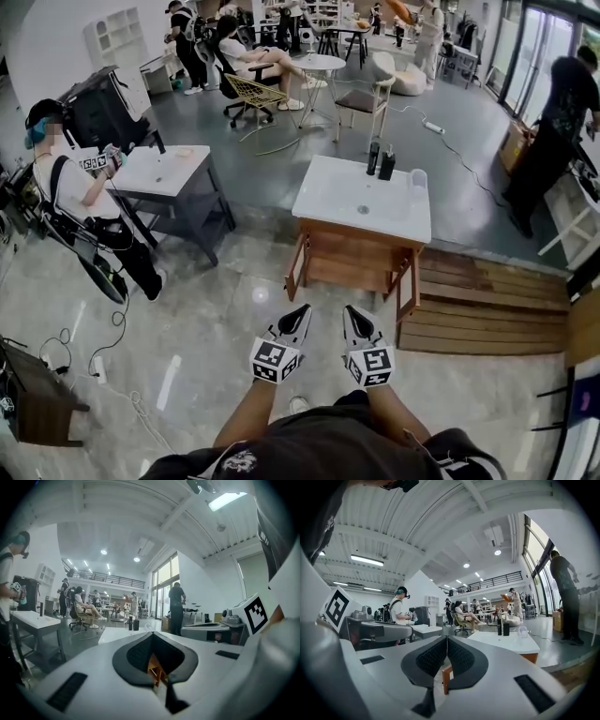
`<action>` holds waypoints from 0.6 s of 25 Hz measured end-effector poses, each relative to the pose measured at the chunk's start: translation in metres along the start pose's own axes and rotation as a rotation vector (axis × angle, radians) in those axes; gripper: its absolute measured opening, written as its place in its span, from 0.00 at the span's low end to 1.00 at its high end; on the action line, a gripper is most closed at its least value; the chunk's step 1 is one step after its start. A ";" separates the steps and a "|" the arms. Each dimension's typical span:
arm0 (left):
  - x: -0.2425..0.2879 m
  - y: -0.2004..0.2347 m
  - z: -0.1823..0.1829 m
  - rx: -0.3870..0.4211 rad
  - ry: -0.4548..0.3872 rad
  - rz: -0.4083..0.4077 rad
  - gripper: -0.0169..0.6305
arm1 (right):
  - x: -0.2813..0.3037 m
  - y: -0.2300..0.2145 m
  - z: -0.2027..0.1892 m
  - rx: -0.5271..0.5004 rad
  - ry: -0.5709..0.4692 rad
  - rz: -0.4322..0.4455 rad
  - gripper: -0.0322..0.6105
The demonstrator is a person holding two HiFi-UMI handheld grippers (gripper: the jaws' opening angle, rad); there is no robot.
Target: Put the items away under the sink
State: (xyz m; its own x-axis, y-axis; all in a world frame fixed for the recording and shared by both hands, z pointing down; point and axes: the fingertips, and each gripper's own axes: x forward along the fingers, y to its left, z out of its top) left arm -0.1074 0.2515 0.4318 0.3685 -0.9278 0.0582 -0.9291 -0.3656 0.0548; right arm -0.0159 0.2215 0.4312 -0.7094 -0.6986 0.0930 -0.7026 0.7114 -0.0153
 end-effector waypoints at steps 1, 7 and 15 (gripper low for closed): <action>0.000 0.002 -0.001 -0.006 0.003 -0.003 0.04 | 0.001 -0.001 0.000 0.000 0.003 -0.008 0.09; 0.013 0.018 -0.001 -0.039 0.011 -0.008 0.04 | 0.016 -0.014 0.002 0.019 0.019 -0.038 0.09; 0.088 0.032 0.000 -0.049 0.023 -0.033 0.04 | 0.061 -0.067 -0.001 0.040 0.025 -0.029 0.09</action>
State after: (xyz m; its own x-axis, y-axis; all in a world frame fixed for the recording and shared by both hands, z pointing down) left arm -0.1048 0.1579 0.4385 0.4004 -0.9130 0.0786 -0.9139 -0.3917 0.1060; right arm -0.0114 0.1312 0.4392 -0.6872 -0.7167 0.1186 -0.7251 0.6866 -0.0522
